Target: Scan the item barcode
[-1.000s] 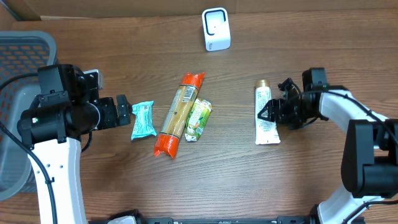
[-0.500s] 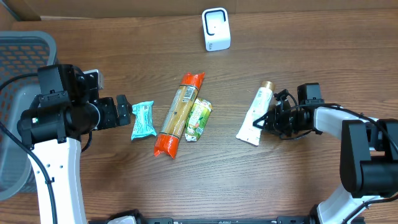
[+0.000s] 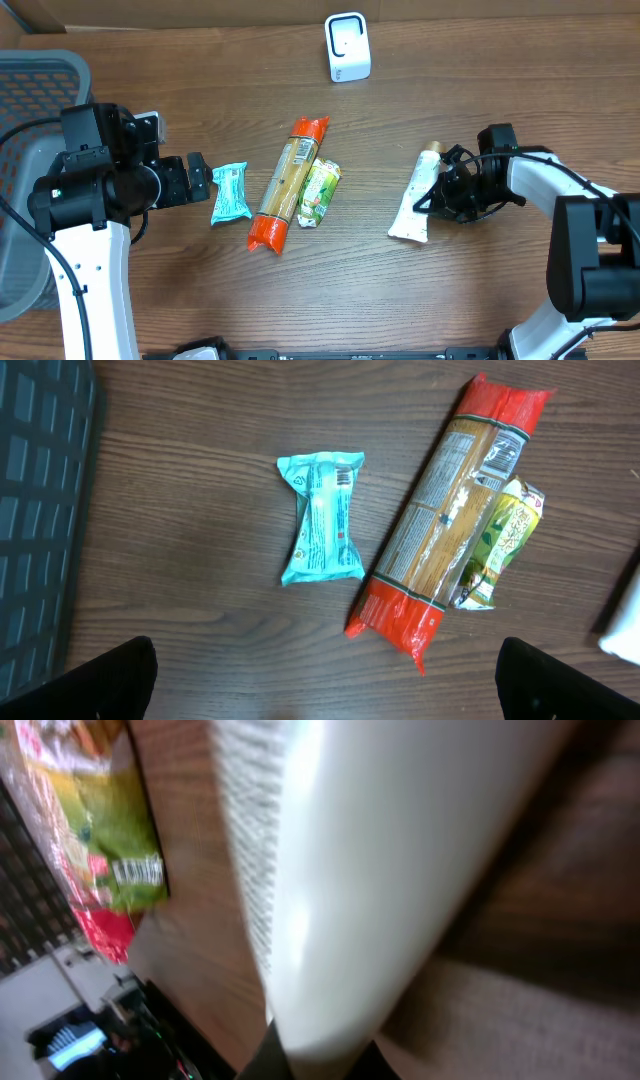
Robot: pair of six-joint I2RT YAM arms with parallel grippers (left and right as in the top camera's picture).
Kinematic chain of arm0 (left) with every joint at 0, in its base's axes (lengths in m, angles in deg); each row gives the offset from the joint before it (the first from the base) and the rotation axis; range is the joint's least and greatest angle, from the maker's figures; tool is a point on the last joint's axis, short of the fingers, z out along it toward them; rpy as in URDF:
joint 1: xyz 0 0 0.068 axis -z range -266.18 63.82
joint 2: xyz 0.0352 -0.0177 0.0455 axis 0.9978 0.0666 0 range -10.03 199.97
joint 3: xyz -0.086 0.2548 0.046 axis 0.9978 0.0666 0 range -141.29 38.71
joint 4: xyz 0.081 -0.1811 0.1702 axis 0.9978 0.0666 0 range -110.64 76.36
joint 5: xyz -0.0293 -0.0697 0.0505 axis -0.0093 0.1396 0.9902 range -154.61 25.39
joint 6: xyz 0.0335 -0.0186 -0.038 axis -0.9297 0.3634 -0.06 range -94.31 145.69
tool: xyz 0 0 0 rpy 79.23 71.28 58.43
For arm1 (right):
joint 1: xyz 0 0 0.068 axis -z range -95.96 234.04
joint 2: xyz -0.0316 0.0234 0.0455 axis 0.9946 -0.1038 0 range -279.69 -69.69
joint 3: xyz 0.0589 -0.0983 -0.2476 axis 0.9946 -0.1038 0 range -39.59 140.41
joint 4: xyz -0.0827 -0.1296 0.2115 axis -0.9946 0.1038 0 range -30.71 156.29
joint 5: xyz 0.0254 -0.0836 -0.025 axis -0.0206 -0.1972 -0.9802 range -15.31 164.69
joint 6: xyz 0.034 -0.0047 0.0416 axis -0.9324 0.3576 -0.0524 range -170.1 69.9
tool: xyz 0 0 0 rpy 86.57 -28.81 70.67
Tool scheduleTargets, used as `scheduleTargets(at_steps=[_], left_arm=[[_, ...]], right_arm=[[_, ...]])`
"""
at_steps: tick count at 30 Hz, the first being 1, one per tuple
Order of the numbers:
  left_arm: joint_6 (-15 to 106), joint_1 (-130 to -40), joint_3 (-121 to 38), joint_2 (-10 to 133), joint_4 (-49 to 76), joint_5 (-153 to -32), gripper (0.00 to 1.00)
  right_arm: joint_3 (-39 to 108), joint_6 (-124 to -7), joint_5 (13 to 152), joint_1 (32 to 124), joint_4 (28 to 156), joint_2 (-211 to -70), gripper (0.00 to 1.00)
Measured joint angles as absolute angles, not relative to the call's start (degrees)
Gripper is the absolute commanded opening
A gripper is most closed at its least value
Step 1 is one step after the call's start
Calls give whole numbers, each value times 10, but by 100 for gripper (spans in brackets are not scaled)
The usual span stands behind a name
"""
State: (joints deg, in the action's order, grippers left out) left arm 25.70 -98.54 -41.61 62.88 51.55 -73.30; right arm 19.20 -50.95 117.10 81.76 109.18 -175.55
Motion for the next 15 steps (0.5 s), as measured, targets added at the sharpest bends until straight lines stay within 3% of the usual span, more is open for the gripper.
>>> scheduleTargets(at_steps=[5,15], left_arm=[[257,-985,-416,629,516,-733,100],[257,-985,-416,629,516,-733,100]], right_arm=[[256,-395,1183,787,1215,-1736,4],[318,-250,1296,761,1276,-1703,4]])
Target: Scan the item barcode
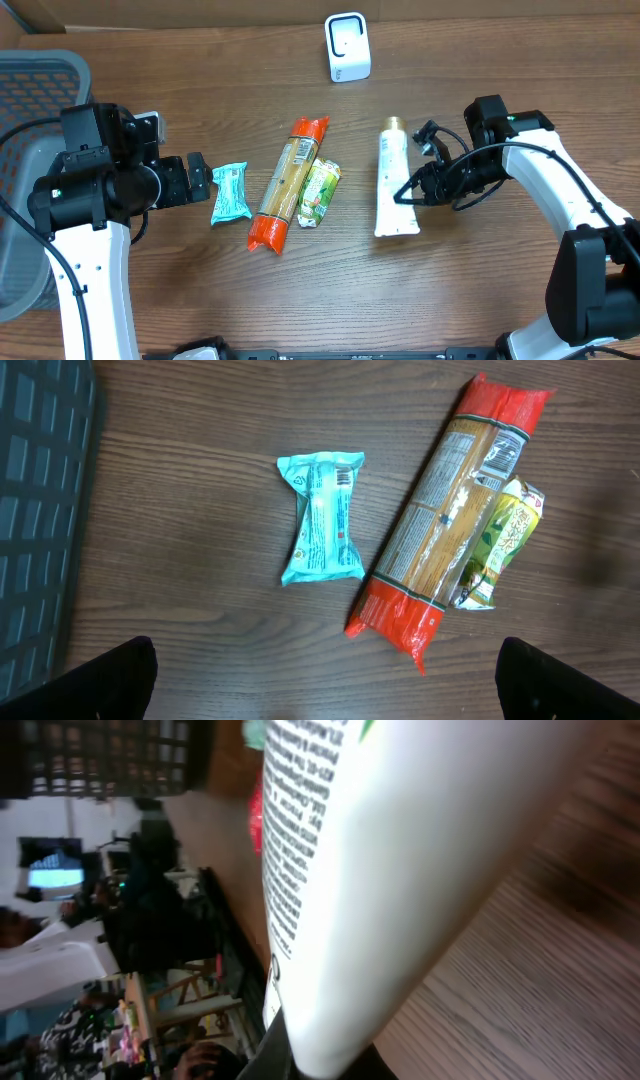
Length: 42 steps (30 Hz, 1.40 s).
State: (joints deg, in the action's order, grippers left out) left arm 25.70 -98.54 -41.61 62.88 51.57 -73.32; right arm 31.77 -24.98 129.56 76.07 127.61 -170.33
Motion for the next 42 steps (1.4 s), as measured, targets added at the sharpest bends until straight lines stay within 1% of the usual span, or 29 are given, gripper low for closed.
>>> scheduleTargets(at_steps=[4,12,19,23,28,34,39,42], left_arm=[[257,-985,-416,629,516,-733,100],[257,-985,-416,629,516,-733,99],[257,-985,-416,629,515,-733,99],[257,-985,-416,629,516,-733,99],[257,-985,-416,629,516,-733,100],[257,-985,-416,629,515,-733,99],[257,-985,-416,629,516,-733,99],[257,-985,-416,629,516,-733,100]], right_arm=[[318,-219,1355,761,1275,-1703,4],[344,-201,1428,761,1275,-1703,4],[372,-199,1448,761,1281,-1703,4],[377,-212,1435,760,1273,-1703,4],[390,-323,1297,737,1231,-1703,4],[477,-443,1050,658,1248,-1703,4],[566,-492,844,614,1240,-1703,4],[578,-499,743,602,1209,-1703,4]])
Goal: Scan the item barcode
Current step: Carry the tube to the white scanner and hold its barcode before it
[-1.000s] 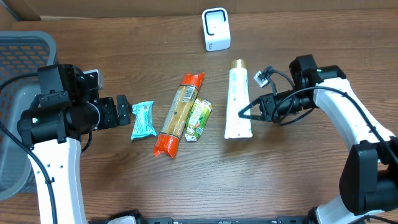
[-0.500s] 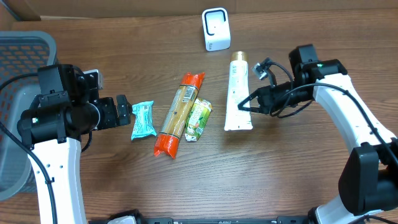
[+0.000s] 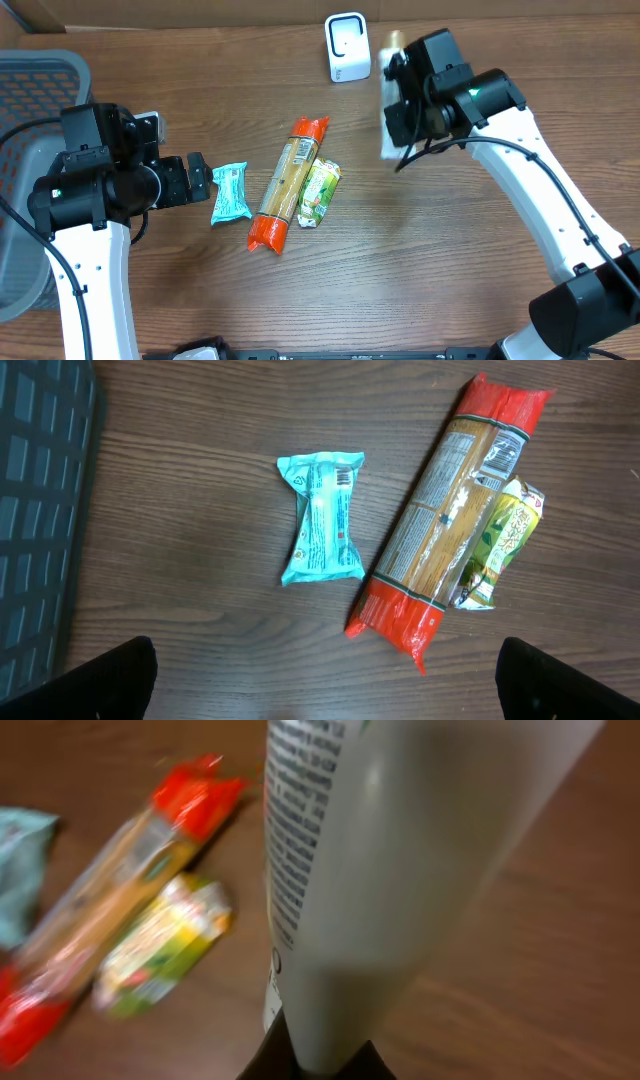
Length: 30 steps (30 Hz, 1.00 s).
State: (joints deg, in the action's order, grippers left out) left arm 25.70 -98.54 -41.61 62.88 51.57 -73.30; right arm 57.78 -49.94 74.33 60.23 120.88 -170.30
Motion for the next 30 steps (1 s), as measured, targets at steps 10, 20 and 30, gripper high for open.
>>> scheduleTargets(at_steps=[10,20,30], left_arm=[[257,-985,-416,629,516,-733,100],[257,-985,-416,629,515,-733,100],[257,-985,-416,629,515,-733,100]], right_arm=[[578,-406,589,594,1042,-1715,4],[578,-276,509,591,869,-1782,4],[578,-106,394,577,708,-1891,4]])
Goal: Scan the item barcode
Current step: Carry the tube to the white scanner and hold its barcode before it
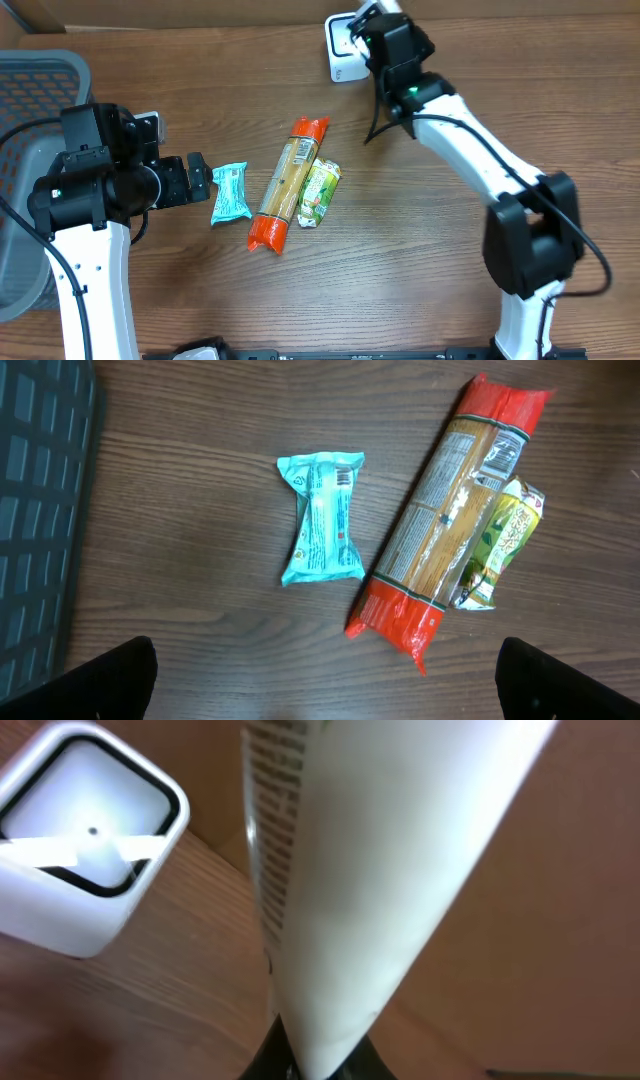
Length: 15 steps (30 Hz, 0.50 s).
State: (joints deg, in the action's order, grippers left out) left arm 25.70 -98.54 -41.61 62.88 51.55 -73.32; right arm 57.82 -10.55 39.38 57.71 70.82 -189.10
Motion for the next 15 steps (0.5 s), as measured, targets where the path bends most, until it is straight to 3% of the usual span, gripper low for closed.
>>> scheduleTargets(at_steps=[7,15], left_arm=[[257,-985,-416,629,515,-733,100],[257,-985,-416,629,516,-733,100]], right_arm=[[578,-8,366,559,620,-1966,4],[578,37,357,555,607,-2007,4]])
